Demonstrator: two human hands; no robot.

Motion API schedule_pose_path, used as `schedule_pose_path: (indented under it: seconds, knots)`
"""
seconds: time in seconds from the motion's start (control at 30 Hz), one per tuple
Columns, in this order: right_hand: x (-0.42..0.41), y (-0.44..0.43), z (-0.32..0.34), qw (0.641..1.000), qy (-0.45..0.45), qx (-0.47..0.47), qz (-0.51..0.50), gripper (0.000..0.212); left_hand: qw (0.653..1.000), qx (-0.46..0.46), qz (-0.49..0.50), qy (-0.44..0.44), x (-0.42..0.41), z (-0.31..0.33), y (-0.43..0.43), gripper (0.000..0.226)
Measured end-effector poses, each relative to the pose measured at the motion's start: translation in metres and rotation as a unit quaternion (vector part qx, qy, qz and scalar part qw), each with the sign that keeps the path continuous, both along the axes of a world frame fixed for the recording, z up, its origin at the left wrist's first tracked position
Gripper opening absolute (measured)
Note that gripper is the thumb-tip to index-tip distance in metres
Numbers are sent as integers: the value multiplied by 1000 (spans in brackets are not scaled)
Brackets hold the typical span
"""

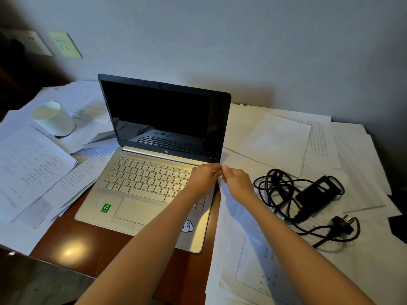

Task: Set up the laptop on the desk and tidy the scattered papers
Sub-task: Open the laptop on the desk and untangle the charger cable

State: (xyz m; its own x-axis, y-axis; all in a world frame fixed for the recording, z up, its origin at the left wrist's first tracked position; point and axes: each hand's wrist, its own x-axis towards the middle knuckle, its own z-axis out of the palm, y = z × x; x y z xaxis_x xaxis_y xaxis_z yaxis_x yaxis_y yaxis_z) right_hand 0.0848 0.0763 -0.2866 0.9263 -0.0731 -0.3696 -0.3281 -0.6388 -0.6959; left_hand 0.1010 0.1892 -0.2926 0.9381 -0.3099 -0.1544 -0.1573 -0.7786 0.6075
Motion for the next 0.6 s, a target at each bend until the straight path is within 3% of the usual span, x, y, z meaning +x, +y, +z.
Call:
schedule_pose_path:
  seconds: [0.1,0.2,0.33,0.47,0.6]
  knots:
    - [1,-3,0,996,17,55,-67,44,1000,-2,16,23,3,1,-4,27]
    - [3,-6,-4,994,-27,22,-102,18,996,81,11,32,7,-1,-7,28]
    - [6,-4,-9,994,-50,-9,-92,20,991,135,-16,14,6,-8,-7,27]
    - [10,-5,-15,988,-25,4,-155,23,992,124,-23,-30,1,-12,0,27]
    - [15,-4,-23,984,-4,15,-180,24,980,184,-60,-41,-3,-17,8,30]
